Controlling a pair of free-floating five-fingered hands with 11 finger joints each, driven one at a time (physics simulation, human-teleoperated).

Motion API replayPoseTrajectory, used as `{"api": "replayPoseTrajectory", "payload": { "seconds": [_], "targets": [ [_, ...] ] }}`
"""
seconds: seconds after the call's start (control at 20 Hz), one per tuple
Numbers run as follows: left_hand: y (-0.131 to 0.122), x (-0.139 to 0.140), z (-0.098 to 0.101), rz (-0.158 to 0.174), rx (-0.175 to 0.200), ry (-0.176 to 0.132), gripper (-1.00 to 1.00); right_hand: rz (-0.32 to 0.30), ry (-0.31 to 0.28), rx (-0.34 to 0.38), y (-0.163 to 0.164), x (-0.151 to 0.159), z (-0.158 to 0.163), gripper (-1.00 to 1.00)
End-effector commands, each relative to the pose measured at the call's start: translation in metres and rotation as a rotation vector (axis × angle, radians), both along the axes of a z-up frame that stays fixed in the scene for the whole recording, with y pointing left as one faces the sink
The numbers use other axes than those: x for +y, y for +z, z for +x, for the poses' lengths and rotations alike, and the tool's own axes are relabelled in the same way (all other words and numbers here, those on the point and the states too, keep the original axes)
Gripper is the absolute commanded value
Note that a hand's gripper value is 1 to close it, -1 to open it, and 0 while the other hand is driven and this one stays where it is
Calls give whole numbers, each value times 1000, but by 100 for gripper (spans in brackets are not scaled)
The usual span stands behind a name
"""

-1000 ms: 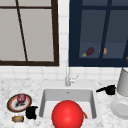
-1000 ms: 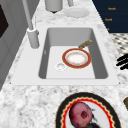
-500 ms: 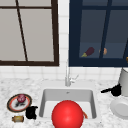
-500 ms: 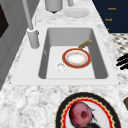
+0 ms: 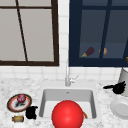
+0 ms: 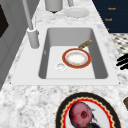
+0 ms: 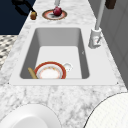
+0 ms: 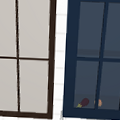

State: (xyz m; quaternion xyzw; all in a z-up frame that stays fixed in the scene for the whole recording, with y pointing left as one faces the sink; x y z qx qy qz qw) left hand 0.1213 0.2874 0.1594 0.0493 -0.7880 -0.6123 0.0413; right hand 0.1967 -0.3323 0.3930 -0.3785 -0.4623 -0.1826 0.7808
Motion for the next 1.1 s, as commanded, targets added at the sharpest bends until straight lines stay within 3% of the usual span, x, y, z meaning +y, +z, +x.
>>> {"api": "replayPoseTrajectory", "payload": {
  "seconds": [0.0, 0.3, 0.55, 0.8, 1.05],
  "targets": [
    [0, 0, 0, 0, 0, 0, 0, 36, -105, -71, 10, 3, 2, -100],
    [0, 0, 0, 0, 0, 0, 0, 43, -168, -125, 38, 3, 0, -100],
    [0, 0, 0, 0, 0, 0, 0, 29, -96, -127, 60, -16, -37, -100],
    [0, 0, 0, 0, 0, 0, 0, 18, -86, -130, 86, -31, -72, -100],
    [0, 0, 0, 0, 0, 0, 0, 59, -88, -134, 114, -40, -103, -100]
  ]
}}
